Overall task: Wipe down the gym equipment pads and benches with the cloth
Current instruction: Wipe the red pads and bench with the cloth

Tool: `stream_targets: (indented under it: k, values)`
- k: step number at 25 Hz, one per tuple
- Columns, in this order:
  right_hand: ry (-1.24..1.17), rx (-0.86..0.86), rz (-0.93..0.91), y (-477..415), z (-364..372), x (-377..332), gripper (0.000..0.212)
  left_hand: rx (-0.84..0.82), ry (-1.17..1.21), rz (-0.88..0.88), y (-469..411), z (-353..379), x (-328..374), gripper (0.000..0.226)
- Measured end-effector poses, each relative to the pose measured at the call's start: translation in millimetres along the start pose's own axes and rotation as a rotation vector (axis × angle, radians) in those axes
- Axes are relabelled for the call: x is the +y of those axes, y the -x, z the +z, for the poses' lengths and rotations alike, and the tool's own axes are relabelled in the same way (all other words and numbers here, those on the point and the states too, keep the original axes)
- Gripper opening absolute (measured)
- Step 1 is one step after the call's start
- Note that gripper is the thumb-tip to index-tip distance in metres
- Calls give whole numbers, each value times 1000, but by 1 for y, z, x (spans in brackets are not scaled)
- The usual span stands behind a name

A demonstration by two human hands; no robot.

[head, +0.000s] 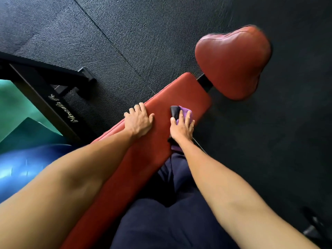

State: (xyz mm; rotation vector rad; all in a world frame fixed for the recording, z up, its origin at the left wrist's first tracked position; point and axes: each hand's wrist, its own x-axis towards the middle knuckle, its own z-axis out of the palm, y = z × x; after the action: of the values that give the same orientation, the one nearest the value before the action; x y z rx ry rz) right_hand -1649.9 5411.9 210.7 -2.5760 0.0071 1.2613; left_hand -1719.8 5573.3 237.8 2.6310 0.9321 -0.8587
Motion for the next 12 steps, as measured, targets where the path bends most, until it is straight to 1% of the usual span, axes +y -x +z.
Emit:
stream_targets:
  k: [1,3,4,5,6,7,9,12]
  values:
    - [8,-2,-22,2,3,-11,67,3,-5,-1,-3,1,2,73]
    - [106,25,-221,19,15,-17,71,-5,15,-10,-9,0,8,71]
    - [150,46,-331,34,20,-11,73,-12,29,-11,-11,0,10,69]
    - [170,56,-399,49,26,1,75,-19,41,-13,-14,-1,12,68]
    - [168,64,-408,60,29,16,77,-24,49,-14,-17,-3,14,67]
    - [144,70,-354,66,30,30,78,-23,52,-12,-21,-3,17,65]
    - [51,92,-179,59,31,46,78,-9,49,-9,-27,-2,22,61]
    - [-45,122,24,11,22,44,76,11,40,-27,-32,1,28,58]
